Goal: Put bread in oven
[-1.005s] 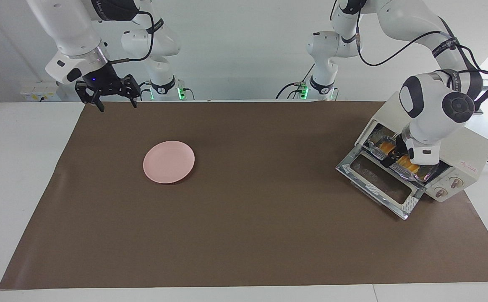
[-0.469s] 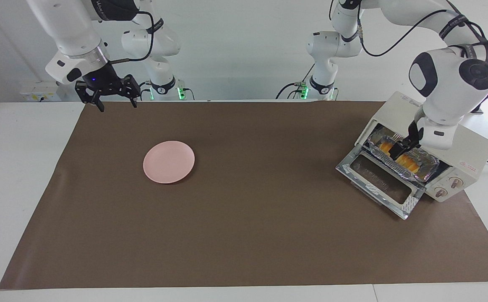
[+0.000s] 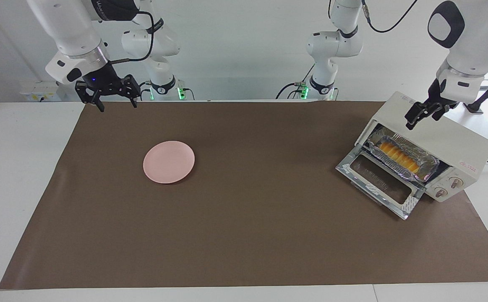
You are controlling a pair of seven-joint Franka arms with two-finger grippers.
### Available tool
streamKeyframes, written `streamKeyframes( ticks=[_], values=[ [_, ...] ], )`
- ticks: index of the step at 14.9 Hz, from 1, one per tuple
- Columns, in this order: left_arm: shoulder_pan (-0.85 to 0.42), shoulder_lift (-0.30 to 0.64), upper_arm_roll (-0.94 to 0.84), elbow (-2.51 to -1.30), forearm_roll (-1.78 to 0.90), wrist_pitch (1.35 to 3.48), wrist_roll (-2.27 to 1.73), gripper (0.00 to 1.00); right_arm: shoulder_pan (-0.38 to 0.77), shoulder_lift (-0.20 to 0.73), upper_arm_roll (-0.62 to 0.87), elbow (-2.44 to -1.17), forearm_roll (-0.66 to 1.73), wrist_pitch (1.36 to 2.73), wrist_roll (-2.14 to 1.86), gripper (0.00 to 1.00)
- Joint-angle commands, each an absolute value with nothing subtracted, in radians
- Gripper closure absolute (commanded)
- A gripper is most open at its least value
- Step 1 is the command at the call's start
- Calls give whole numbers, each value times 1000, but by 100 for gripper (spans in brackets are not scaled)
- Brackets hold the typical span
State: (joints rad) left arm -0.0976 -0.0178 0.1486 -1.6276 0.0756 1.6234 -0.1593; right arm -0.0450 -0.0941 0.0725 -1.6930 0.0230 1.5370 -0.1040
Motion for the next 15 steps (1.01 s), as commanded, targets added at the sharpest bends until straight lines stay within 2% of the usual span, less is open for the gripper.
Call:
streamKeyframes(
  ticks=[1, 15],
  values=[
    [-94, -71, 146, -1672, 25, 1609, -80, 0, -58, -106, 81, -1704, 15, 1531, -109, 0],
    [-141, -60, 137, -1671, 5, 1658, 8, 0, -58, -106, 81, -1704, 15, 1531, -109, 0]
  ],
)
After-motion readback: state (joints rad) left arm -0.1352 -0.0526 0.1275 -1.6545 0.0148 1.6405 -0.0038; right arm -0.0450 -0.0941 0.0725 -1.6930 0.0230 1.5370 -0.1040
